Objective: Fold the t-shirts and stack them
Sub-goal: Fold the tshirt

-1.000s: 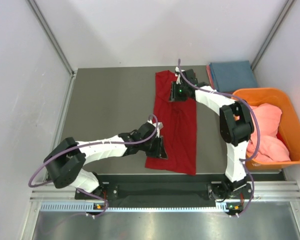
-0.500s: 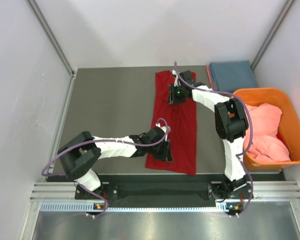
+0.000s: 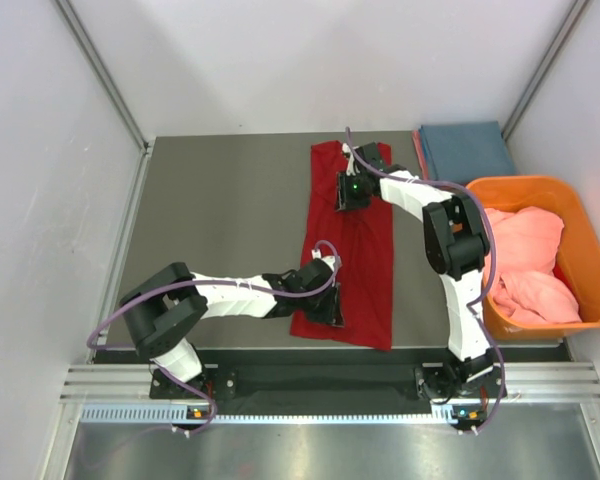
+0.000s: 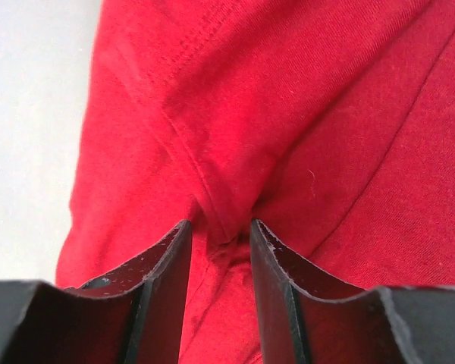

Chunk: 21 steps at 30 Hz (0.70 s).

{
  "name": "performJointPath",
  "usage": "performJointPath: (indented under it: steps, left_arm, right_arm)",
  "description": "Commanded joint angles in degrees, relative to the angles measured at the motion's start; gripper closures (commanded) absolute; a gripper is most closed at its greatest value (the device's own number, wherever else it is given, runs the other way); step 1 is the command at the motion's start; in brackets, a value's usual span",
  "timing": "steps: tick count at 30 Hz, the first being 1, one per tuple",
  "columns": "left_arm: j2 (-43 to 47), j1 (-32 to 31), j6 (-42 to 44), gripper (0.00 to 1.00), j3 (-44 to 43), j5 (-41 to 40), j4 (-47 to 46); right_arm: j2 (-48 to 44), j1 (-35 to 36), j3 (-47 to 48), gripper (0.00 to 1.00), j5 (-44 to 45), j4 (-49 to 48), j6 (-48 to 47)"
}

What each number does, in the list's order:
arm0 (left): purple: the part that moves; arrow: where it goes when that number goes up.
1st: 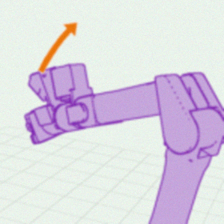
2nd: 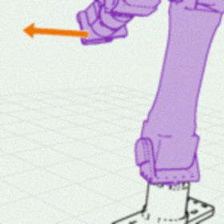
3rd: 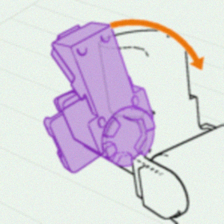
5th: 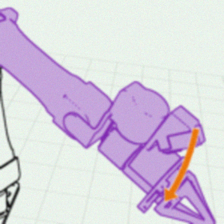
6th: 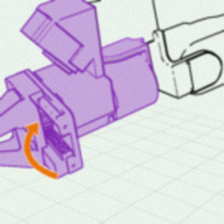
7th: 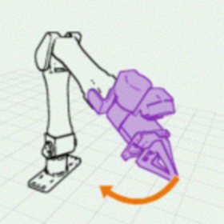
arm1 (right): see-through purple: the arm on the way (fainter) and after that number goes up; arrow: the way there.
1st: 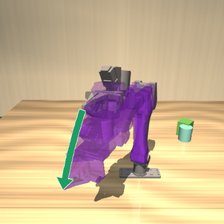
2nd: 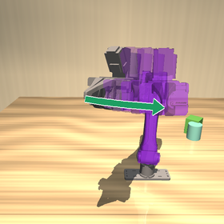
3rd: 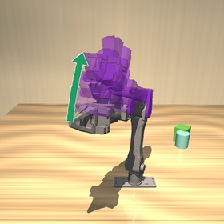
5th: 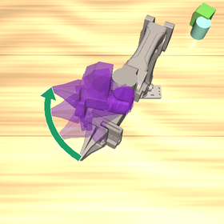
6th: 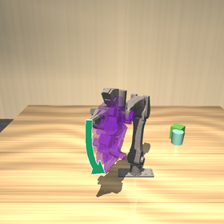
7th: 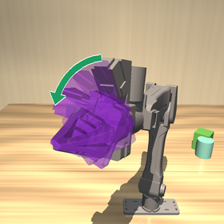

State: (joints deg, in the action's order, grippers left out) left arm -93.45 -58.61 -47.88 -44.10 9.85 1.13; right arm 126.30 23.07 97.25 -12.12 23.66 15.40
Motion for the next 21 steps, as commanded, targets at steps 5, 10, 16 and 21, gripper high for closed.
performJointPath:
  steps: [5,10,16,21]
  left_arm:
    - [0.19,-0.98,-0.2,0.74,1.73,-1.85,-1.39]
    - [0.9,-2.12,-0.99,0.74,2.26,-2.2,0.28]
    - [1.25,-4.14,-2.48,0.74,2.79,-3.25,0.46]
    - [2.04,-4.94,-2.92,0.74,3.22,-4.04,1.07]
  right_arm:
    - [0.7,-0.66,2.94,0.68,1.13,-0.46,-0.28]
    - [1.05,-0.66,4.17,0.96,1.83,-0.37,-1.16]
    - [1.4,-1.54,6.28,1.0,3.15,1.21,-1.69]
    - [1.58,-2.5,7.42,1.0,3.15,2.35,-2.21]
